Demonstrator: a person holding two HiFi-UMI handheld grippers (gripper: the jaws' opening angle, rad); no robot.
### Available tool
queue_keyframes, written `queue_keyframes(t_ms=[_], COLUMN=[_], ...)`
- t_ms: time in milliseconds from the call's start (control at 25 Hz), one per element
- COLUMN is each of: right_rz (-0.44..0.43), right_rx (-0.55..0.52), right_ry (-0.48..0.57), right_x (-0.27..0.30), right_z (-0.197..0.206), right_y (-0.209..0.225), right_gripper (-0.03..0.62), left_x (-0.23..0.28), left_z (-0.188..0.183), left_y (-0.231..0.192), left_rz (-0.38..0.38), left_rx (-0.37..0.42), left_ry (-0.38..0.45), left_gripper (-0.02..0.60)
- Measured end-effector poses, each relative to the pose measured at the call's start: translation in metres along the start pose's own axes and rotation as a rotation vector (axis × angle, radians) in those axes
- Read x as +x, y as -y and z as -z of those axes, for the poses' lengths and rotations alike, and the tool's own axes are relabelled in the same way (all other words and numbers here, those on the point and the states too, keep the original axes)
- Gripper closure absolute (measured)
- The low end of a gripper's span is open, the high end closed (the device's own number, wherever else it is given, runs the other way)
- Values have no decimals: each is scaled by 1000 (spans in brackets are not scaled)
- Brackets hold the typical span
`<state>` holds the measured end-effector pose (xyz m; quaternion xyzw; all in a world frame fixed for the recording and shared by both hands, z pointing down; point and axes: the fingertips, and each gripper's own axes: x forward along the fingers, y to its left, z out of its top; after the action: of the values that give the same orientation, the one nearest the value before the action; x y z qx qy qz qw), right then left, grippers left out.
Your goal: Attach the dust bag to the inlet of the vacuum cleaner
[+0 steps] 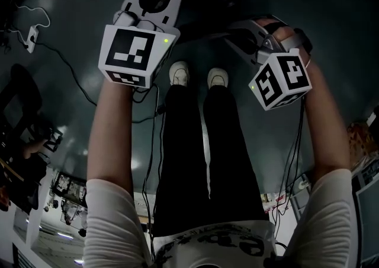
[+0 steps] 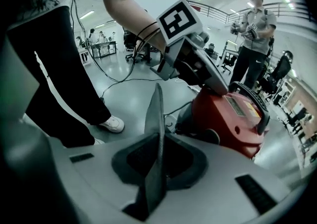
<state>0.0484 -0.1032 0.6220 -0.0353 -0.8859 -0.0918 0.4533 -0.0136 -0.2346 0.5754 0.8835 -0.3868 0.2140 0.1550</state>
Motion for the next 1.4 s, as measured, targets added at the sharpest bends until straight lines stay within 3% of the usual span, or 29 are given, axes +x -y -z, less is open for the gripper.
queue_keyframes(t_ms=[240, 600, 960, 1200, 1400], right_rz=[50, 47, 45, 46, 54], right_rx=[178, 117, 202, 320, 368], right_ry=[59, 63, 72, 66, 29], right_x=[-6, -4, -11, -10, -3], right_z=[16, 6, 18, 17, 16], right_y=[6, 7, 7, 7, 10], right_gripper=[568, 563, 563, 563, 525], left_x=[0, -1, -1, -2, -3], left_z=[3, 1, -1, -1, 3], left_y=[0, 1, 4, 4, -1], left_rz=[4, -16, -8, -17, -21], left_rx=[22, 4, 29, 36, 39], left_ry=[0, -5, 4, 6, 12], left_gripper=[580, 580, 580, 580, 578])
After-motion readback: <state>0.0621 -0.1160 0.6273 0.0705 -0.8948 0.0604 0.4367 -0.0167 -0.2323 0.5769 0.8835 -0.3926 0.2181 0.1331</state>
